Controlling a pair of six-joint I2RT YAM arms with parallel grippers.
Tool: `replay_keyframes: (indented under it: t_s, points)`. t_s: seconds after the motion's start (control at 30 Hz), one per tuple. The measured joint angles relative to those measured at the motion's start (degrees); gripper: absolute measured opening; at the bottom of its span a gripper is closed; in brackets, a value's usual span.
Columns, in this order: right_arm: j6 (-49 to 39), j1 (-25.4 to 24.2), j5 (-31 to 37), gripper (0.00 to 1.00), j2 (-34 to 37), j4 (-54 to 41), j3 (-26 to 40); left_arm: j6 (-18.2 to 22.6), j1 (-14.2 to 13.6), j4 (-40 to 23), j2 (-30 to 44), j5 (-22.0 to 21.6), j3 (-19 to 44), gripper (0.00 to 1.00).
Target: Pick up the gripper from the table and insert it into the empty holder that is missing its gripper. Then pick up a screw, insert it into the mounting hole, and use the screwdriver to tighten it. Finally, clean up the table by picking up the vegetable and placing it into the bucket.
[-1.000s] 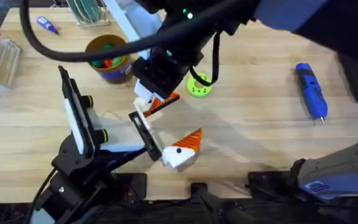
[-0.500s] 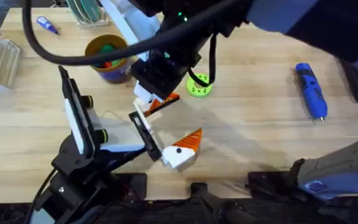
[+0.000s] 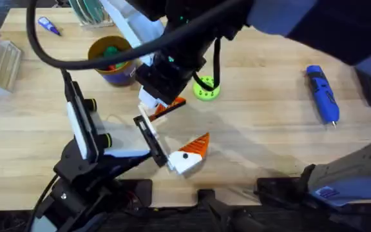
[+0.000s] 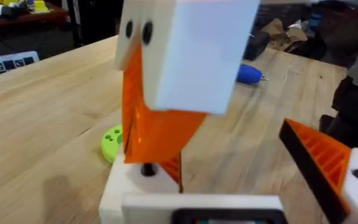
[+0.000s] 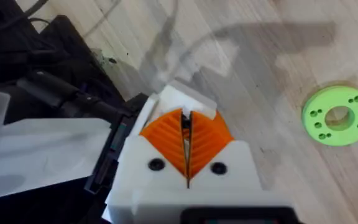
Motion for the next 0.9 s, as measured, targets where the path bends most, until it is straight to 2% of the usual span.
replay_keyframes:
  t_s: [0.27,0.37,0.43,0.6,0.73,0.8,0.9]
  points:
    - [0.0,0.2,-0.1,0.006,0.1,0.1,0.0,-0.1,0.0,0.0,0.0,0.0,0.0,0.985]
    - [0.0,0.2,-0.1,0.043,0.1,0.0,0.0,-0.1,0.0,0.0,0.0,0.0,0.0,0.986]
    - [0.1,0.2,-0.2,0.119,0.1,0.0,0.0,0.0,0.0,0.0,0.0,0.0,0.0,0.986]
    - [0.0,0.3,-0.3,0.526,0.1,0.1,0.0,-0.1,0.0,0.0,0.0,-0.1,0.0,0.986]
    - [0.0,0.0,0.6,0.761,0.1,0.0,0.0,0.0,0.0,0.0,0.0,-0.2,0.0,0.985]
    - [0.0,-0.1,1.1,0.836,0.1,-0.1,0.0,0.0,0.0,0.0,0.0,-0.2,0.0,0.986]
    - [0.0,-0.5,1.0,0.856,0.1,-0.1,0.0,0.0,0.0,0.0,0.0,-0.2,0.0,0.987]
